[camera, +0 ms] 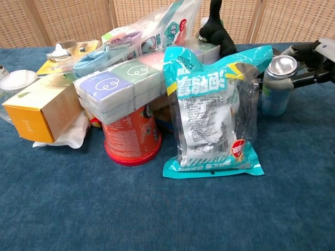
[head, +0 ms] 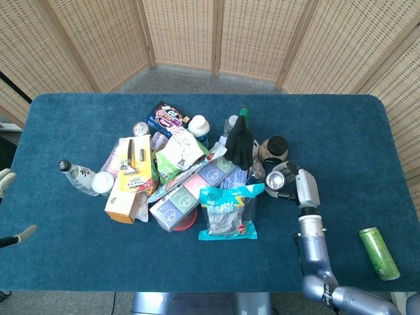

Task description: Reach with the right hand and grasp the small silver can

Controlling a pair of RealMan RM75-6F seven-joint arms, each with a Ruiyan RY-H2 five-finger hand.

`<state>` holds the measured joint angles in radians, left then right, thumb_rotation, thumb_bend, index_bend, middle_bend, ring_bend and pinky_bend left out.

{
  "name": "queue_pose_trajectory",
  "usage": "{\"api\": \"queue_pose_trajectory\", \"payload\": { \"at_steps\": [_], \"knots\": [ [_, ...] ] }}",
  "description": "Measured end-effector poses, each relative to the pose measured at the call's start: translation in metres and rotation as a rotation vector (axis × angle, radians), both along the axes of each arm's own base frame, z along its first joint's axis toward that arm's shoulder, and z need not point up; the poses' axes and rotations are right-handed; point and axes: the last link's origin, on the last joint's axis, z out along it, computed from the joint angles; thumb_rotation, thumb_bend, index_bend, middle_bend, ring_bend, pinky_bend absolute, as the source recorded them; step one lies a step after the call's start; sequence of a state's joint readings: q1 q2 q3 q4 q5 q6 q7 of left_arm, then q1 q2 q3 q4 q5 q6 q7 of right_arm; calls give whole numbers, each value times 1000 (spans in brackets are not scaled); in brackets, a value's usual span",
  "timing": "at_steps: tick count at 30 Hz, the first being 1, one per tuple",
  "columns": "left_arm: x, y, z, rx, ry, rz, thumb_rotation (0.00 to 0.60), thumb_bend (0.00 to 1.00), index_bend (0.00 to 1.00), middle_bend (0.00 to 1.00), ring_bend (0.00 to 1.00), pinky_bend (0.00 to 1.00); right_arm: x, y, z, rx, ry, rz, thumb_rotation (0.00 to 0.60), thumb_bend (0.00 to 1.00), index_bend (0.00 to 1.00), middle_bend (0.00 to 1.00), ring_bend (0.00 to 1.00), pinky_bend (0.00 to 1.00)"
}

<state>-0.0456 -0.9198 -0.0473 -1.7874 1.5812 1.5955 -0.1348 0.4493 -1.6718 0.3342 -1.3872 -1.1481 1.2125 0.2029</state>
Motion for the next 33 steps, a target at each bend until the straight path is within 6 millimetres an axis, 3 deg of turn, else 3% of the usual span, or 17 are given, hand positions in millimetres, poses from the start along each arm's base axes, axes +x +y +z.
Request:
{"api": "queue_pose_trajectory", "payload": {
  "at_steps": [7,13,33],
  "knots": [
    [2,-1,-2,-7,-2,-7,600,0,39,0,0,0,0,5,26,-63,-2,19,600,83,504,819,583,808],
    [3,-2,-2,-9,-8,-11,600,0,38,0,0,0,13,8,56,-120,-12,49,600,88,510,823,589,807],
    [4,-5,2,-10,-32,-25,600,0,39,0,0,0,114,19,161,-337,11,226,600,113,546,855,615,819]
  ]
}}
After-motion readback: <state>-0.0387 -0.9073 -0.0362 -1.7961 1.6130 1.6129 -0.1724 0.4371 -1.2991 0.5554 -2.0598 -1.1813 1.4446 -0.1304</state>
